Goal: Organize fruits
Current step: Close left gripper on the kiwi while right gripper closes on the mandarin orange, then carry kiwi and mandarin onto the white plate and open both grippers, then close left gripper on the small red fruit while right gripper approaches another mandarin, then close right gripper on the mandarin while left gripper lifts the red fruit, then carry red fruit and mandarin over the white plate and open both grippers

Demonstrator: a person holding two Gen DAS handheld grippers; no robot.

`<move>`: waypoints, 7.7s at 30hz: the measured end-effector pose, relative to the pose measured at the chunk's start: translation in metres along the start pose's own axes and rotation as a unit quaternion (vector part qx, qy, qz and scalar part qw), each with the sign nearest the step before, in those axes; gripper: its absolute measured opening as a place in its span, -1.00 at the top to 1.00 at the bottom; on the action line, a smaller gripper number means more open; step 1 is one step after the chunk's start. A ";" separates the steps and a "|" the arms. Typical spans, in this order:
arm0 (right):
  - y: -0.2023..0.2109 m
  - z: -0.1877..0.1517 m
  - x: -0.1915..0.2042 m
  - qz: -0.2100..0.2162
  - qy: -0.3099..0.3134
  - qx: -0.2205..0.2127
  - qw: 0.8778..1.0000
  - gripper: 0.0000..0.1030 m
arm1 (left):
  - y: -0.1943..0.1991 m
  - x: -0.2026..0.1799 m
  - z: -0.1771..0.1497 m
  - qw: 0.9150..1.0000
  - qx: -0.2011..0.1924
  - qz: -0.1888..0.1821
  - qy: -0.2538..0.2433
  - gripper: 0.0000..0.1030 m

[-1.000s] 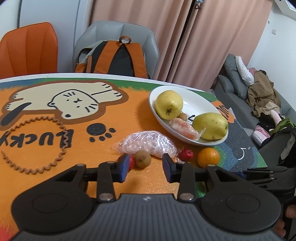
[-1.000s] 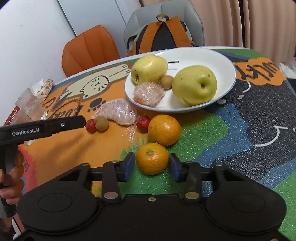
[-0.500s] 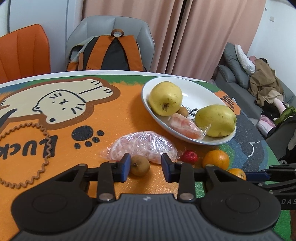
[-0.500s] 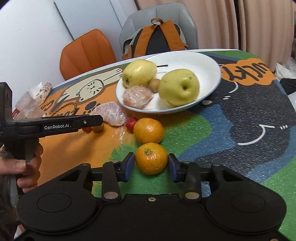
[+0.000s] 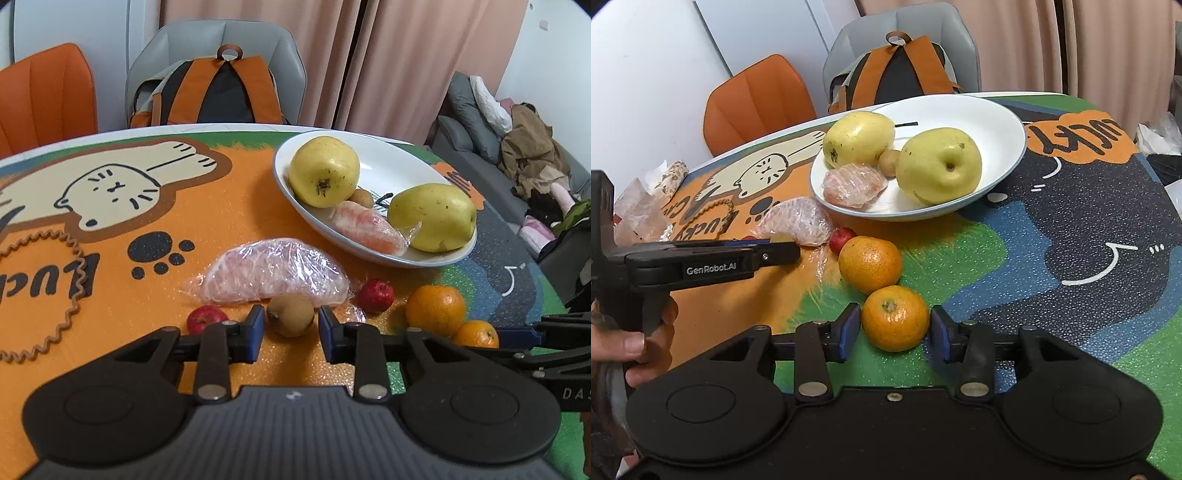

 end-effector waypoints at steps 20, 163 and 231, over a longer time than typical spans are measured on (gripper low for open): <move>0.031 0.016 -0.008 0.004 -0.005 -0.038 0.999 0.27 | 0.032 -0.015 0.012 0.999 -0.039 -0.020 -0.005 0.51; 0.024 0.039 0.016 0.013 -0.005 -0.068 0.998 0.24 | 0.060 0.021 0.016 0.996 -0.072 -0.013 0.051 0.56; 0.005 0.145 -0.042 0.015 -0.021 -0.089 0.996 0.24 | 0.000 -0.017 0.108 0.999 -0.040 -0.009 0.003 0.37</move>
Point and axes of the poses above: each gripper's, at about its wrist camera, not at the fingertips, and y roughly against the way its jaws point, x to its left, z to its top, the point moved 6 cm from there along -y, roughly the way its jaws point, and after that the axes turned 5 degrees about x, right-handed, at the moved point
